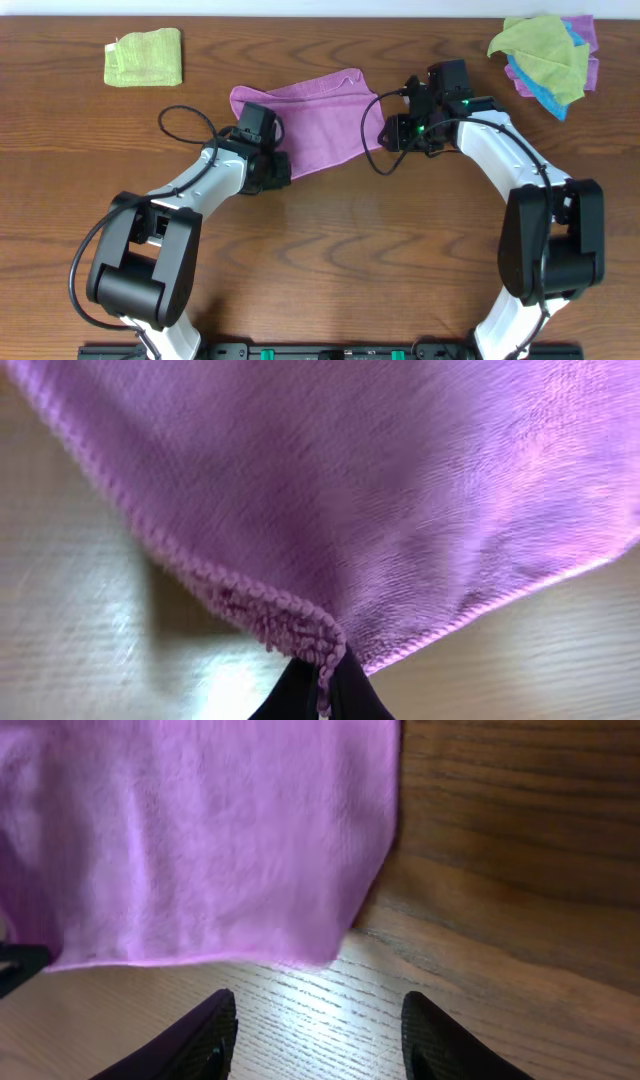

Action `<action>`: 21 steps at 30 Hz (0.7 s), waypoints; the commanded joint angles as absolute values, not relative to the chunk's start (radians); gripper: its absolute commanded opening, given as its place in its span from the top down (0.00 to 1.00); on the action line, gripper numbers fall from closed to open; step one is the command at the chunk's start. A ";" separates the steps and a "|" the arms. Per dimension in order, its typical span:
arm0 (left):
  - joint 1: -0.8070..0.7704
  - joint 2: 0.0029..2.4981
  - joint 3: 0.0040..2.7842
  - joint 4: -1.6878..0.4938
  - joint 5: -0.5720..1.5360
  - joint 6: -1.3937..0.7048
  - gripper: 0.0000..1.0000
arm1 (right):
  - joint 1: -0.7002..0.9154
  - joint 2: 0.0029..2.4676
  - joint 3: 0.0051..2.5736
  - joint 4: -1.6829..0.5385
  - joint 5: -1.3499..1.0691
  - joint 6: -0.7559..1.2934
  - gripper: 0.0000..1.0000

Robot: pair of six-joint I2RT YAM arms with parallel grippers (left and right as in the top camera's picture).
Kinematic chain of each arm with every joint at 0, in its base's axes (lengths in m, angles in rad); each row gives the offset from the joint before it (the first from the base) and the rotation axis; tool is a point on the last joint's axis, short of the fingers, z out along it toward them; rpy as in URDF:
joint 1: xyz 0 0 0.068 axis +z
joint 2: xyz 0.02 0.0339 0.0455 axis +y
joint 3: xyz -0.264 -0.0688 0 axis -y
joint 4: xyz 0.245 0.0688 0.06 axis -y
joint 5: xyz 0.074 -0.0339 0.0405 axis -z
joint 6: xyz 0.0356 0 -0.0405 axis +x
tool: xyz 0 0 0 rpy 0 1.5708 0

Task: Fold the cloth

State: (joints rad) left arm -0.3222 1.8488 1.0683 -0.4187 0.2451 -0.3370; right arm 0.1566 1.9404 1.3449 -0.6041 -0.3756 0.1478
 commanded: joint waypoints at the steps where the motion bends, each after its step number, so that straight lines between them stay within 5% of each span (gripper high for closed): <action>1: -0.320 1.849 1.069 -0.492 0.149 -0.329 0.94 | 0.158 1.943 1.346 -0.602 -0.359 0.133 0.47; 21: -0.320 1.758 1.069 -0.717 0.018 -0.318 0.94 | 0.205 1.943 1.344 -0.853 -0.395 0.113 0.44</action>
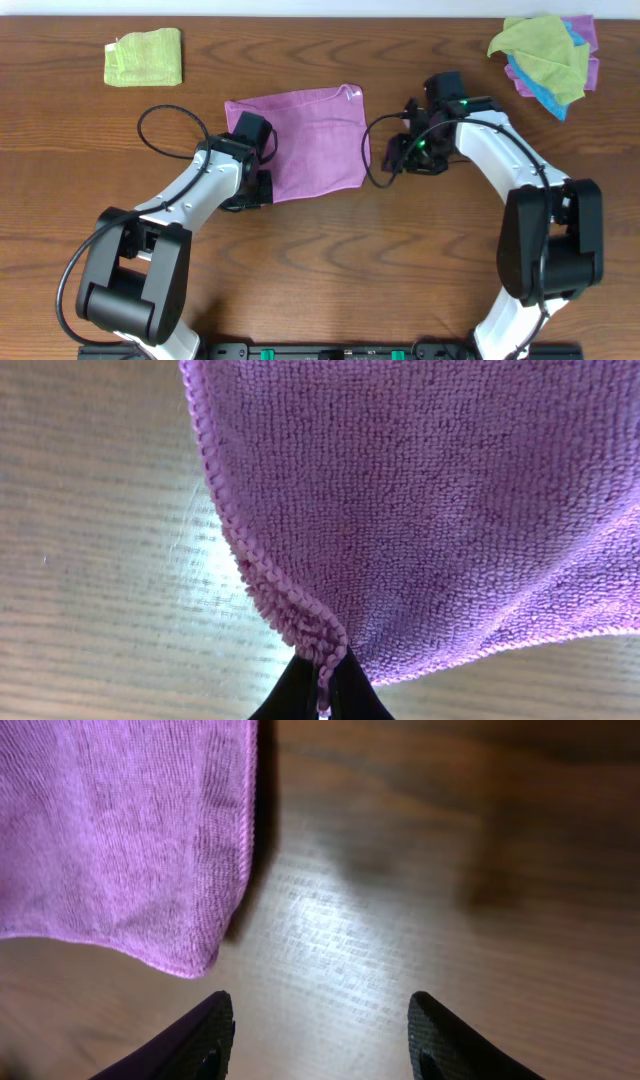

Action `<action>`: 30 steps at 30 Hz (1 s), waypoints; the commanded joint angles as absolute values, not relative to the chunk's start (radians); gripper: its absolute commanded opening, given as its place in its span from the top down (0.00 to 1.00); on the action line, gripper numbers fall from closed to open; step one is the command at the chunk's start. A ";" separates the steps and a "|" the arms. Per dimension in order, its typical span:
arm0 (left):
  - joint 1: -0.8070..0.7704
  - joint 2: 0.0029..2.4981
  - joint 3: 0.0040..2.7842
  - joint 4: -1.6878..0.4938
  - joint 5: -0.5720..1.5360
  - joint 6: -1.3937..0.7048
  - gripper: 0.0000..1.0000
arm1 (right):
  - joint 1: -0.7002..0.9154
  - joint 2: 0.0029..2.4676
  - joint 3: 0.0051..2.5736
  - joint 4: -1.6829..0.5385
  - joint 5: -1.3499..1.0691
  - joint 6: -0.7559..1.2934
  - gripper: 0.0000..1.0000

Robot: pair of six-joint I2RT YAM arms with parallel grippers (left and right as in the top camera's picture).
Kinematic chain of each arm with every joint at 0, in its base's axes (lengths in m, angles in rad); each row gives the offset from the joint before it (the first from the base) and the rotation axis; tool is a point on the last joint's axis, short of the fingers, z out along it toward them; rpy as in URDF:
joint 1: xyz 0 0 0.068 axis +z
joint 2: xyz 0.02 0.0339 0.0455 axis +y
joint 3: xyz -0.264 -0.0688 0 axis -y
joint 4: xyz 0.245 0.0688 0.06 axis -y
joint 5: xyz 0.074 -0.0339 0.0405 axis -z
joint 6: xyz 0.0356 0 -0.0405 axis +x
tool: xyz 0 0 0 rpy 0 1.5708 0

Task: Fold the cloth

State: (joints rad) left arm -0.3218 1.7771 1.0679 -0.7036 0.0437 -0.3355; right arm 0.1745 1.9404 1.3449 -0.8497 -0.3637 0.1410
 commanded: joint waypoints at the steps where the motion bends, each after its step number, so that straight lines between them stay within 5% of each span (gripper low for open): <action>1: -0.320 1.758 1.069 -0.718 0.018 -0.318 0.94 | 0.216 1.943 1.343 -0.851 -0.395 0.113 0.44; 13: -0.320 1.758 1.069 -0.706 0.015 -0.318 0.94 | 0.232 1.945 1.190 -0.711 -0.466 0.096 0.50; 30: -0.321 1.758 1.069 -0.694 0.019 -0.318 0.94 | 0.263 1.953 1.171 -0.489 -0.476 0.150 0.39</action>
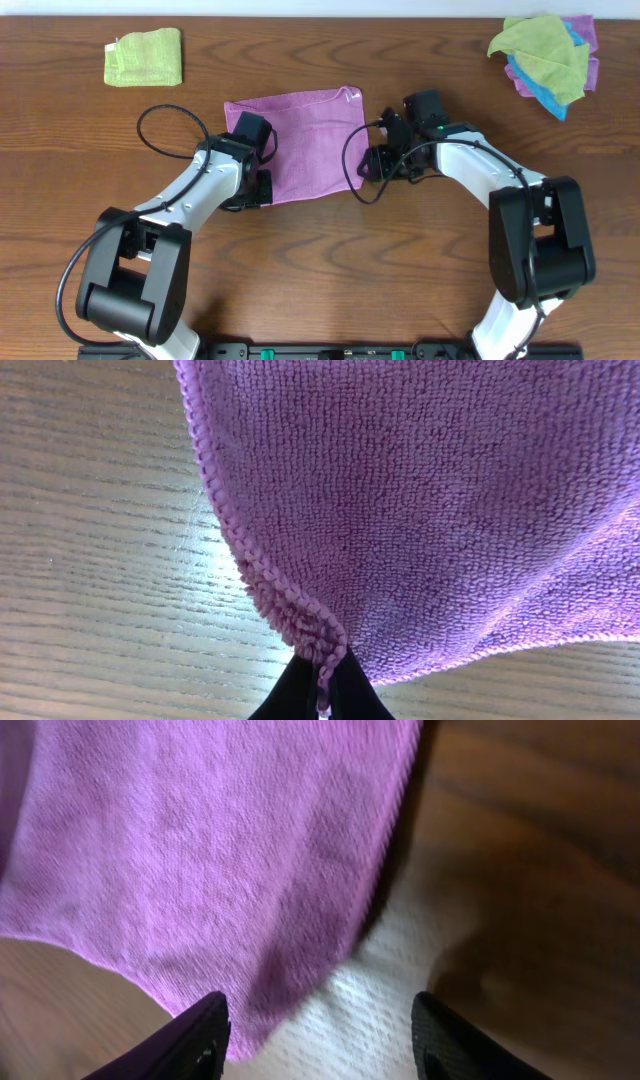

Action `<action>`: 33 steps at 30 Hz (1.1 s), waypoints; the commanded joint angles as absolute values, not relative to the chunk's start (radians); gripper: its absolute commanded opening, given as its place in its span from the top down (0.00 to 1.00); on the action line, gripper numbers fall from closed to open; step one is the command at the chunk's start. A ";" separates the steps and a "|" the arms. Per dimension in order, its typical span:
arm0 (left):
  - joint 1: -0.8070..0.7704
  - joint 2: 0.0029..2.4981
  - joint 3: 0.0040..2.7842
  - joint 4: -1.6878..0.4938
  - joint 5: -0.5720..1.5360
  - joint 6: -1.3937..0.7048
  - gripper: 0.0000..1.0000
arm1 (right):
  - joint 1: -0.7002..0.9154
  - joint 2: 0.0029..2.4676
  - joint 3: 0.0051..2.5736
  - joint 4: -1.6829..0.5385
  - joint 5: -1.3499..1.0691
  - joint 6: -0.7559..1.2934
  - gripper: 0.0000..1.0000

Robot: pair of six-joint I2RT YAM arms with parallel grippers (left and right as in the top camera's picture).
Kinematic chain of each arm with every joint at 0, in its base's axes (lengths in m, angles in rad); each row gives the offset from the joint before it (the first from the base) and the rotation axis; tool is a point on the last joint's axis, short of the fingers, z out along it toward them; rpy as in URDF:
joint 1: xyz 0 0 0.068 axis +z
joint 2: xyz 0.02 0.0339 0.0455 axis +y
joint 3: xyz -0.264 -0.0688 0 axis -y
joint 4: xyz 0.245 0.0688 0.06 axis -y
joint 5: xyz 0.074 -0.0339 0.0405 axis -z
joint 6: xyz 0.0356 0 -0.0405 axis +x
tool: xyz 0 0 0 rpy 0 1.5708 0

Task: Fold the cloth
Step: 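Grasp the pink cloth's lower left and right corners with both grippers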

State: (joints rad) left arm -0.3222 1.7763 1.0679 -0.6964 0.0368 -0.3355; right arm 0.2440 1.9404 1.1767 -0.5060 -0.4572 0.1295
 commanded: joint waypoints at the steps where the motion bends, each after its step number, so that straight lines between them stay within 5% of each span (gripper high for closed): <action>1: -0.321 1.758 1.069 -0.694 0.019 -0.318 0.94 | 0.270 1.959 1.171 -0.475 -0.477 0.160 0.39; 25: -0.321 1.758 1.069 -0.676 0.018 -0.318 0.94 | 0.311 1.992 1.172 -0.561 -0.539 0.205 0.47; 30: -0.321 1.758 1.069 -0.676 0.016 -0.314 0.94 | 0.311 1.966 1.172 -0.572 -0.539 0.205 0.63; 33: -0.320 1.758 1.069 -0.676 0.015 -0.314 0.94 | 0.311 1.953 1.172 -0.572 -0.512 0.205 0.84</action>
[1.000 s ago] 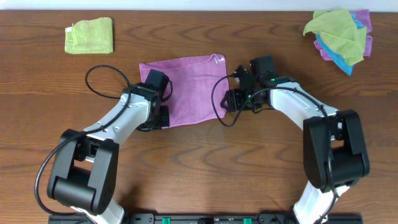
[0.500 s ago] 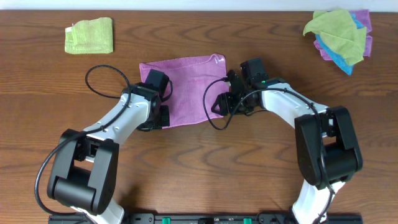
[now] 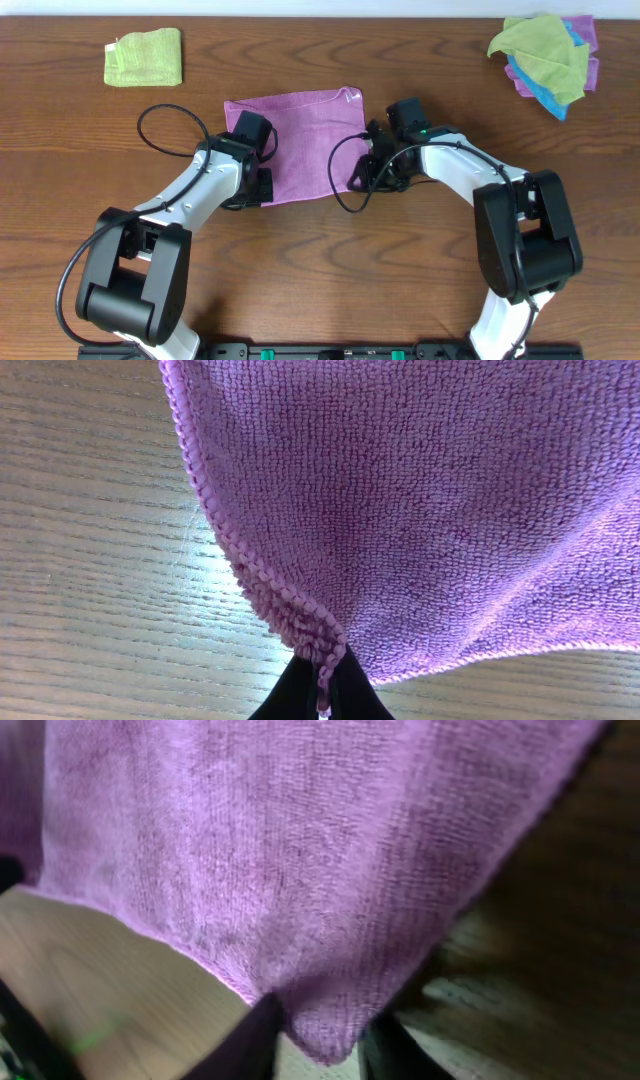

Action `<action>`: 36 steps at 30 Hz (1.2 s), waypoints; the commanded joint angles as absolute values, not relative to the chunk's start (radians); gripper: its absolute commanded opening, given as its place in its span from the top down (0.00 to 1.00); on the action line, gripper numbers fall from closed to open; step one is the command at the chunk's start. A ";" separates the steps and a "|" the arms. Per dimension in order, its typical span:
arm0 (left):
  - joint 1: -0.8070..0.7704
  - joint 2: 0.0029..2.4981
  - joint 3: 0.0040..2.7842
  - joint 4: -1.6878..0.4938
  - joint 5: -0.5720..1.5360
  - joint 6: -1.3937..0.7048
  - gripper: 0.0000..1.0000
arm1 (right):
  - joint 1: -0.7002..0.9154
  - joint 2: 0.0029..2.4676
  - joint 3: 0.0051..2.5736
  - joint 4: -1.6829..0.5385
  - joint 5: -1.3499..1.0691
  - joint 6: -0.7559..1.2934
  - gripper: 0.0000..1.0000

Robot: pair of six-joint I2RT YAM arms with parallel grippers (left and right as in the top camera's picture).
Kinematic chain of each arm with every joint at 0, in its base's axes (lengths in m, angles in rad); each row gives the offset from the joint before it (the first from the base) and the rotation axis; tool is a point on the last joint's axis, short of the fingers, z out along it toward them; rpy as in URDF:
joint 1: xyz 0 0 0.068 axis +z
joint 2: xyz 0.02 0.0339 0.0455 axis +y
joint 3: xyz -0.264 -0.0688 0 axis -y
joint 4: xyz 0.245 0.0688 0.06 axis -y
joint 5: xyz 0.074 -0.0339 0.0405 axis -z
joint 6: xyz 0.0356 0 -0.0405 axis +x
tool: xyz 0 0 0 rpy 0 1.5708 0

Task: Fold the cloth
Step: 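Grasp the pink cloth's lower left and right corners with both grippers, then fold the held near edge up over the cloth toward the far edge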

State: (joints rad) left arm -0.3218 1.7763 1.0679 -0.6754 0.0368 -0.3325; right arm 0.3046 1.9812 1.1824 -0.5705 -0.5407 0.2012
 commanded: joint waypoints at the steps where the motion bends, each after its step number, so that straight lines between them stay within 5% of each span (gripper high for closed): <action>1: -0.320 1.758 1.069 -0.676 0.015 -0.314 0.94 | 0.311 1.949 1.172 -0.572 -0.501 0.205 0.90; 3: -0.320 1.758 1.069 -0.677 0.015 -0.314 0.94 | 0.311 1.946 1.172 -0.575 -0.497 0.205 0.98; 26: -0.387 1.666 1.069 -0.829 0.076 -0.331 0.94 | 0.339 1.757 1.176 -0.863 -0.330 0.205 0.98; 36: -0.393 1.593 1.069 -0.823 -0.073 -0.360 0.94 | 0.389 1.754 1.176 -0.841 -0.287 0.216 0.98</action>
